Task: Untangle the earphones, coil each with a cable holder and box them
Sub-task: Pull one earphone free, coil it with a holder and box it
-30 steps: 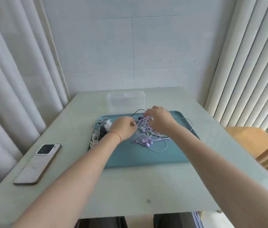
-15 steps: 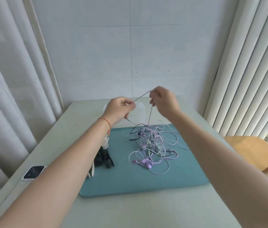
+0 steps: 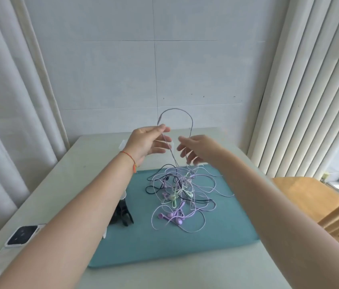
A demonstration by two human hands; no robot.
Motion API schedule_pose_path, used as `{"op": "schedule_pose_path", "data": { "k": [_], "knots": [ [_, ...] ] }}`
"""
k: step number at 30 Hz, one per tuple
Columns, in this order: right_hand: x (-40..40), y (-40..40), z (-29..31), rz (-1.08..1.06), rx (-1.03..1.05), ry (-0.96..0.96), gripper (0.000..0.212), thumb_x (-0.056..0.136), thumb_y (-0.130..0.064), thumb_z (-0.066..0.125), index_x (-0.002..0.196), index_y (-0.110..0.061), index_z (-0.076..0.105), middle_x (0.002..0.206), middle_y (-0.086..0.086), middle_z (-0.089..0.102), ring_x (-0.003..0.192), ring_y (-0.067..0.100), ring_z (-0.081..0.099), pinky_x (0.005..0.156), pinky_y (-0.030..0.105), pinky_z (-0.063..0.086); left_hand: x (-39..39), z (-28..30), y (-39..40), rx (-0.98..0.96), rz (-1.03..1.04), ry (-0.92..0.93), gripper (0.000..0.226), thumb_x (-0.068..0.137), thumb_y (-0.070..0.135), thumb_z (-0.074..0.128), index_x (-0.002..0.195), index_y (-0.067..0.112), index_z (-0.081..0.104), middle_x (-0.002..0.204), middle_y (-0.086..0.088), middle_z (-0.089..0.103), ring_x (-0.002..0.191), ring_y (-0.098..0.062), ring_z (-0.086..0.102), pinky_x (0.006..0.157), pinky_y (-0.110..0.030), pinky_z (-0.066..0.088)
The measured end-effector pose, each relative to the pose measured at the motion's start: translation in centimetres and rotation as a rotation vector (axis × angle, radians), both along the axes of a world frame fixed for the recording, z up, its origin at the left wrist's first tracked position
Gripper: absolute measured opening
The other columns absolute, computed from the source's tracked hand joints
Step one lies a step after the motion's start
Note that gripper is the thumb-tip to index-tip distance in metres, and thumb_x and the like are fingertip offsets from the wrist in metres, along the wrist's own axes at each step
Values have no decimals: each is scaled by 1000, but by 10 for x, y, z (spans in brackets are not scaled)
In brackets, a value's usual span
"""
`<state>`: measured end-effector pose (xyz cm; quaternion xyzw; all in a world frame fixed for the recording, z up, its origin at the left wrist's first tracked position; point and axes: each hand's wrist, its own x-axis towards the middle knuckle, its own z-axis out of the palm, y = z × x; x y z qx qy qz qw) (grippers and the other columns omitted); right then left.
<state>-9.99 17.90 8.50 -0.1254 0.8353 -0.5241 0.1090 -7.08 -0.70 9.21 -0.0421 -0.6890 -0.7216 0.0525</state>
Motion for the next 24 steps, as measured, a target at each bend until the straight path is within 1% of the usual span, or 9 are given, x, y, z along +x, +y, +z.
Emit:
{"op": "schedule_pose_path", "data": {
  "k": [4,7,10,12,14,16,18,21,24],
  "knots": [
    [11,-5,-8,193,-106,-91,39,91,-44,59,101,-7,70,83,3,64,62,13,57,54,22,43,-3,6,15,-34,90,30,19,95,25,60,95,10,71,72,-7,67,50,-16,61,50,-24,54],
    [10,-1,-9,264,-24,-73,25,87,-28,69,99,-6,72,81,3,66,59,12,56,54,21,45,-5,-1,13,-4,117,-5,18,95,25,60,93,11,72,70,-6,66,52,-15,60,52,-22,54],
    [12,-2,-10,264,-20,-53,8,87,-12,68,88,-4,71,76,8,66,53,14,54,51,22,47,-1,-9,15,-30,63,-71,21,95,28,59,94,10,70,74,-7,66,55,-14,62,57,-23,56],
    [13,-3,-7,221,-158,-49,10,90,-10,65,84,-1,67,75,12,64,51,15,55,49,22,48,2,-15,19,-47,-44,-125,31,94,37,58,103,9,68,80,-7,65,65,-17,65,68,-26,57],
    [11,-3,0,142,-340,-62,11,92,-8,61,88,2,64,76,14,62,52,16,58,51,22,52,5,-18,21,-33,-233,-169,51,88,52,54,117,11,62,88,-9,67,81,-23,68,83,-33,53],
    [9,-1,9,62,-551,-105,11,93,-4,57,88,3,62,75,14,61,52,14,60,52,21,55,8,-24,25,-59,-383,-176,61,85,57,53,126,13,57,100,-11,69,95,-28,68,91,-36,50],
    [5,2,18,-12,-721,-138,13,95,-3,54,84,1,61,72,12,61,49,12,61,51,20,54,10,-29,31,-148,-384,-153,49,88,46,61,121,10,59,97,-7,71,92,-23,69,92,-37,47],
    [-2,8,34,-124,-913,-178,22,99,-7,47,80,-3,57,69,9,57,44,8,57,46,16,50,6,-29,37,-267,-244,-46,18,90,21,66,104,11,68,80,-1,71,76,-11,66,83,-27,44],
    [-9,17,53,-200,-1119,-182,27,101,-8,42,77,-3,53,68,9,50,40,9,54,43,15,46,0,-25,36,-414,-176,43,8,91,16,64,94,13,71,78,-1,71,71,-8,66,86,-24,50]
  ]
}}
